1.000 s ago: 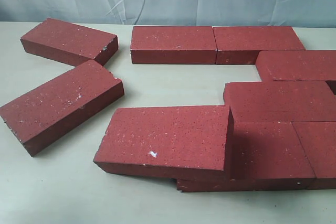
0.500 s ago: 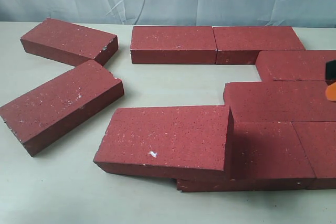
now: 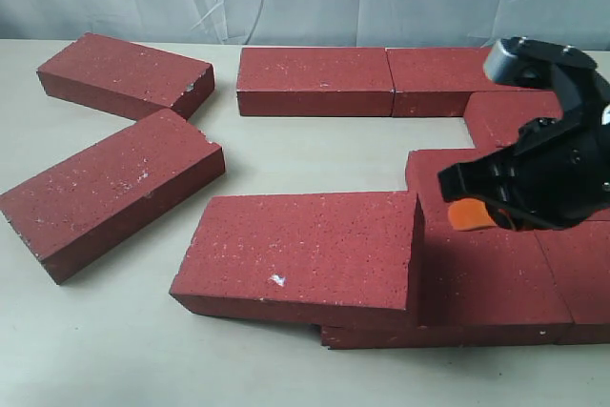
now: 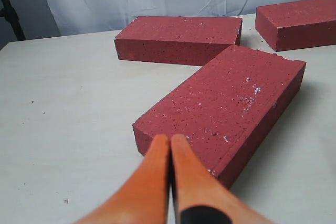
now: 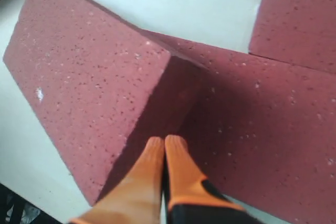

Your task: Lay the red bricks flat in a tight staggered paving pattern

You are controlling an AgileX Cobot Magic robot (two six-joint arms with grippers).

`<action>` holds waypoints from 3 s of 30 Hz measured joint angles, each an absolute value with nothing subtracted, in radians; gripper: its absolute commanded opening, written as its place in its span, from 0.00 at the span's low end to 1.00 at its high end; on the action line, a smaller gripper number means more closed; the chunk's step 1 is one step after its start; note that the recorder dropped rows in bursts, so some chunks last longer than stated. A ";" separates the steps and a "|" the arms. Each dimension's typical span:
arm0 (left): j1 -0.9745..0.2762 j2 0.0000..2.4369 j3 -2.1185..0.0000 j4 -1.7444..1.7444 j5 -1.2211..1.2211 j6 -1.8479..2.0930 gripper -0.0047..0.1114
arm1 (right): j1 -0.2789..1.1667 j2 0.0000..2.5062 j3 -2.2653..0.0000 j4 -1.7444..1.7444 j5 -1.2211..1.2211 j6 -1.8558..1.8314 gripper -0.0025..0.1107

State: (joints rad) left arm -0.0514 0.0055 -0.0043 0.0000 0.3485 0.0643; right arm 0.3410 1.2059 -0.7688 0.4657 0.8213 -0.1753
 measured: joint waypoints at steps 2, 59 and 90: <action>-0.051 0.005 -0.004 0.000 0.348 0.064 0.04 | 0.380 1.243 -0.793 0.466 0.812 -0.175 0.02; -0.051 0.005 -0.004 0.000 0.348 0.064 0.04 | 0.720 1.634 -1.164 0.047 0.844 0.000 0.02; -0.051 0.005 -0.004 0.000 0.348 0.064 0.04 | 0.722 1.773 -1.074 0.254 0.535 0.000 0.02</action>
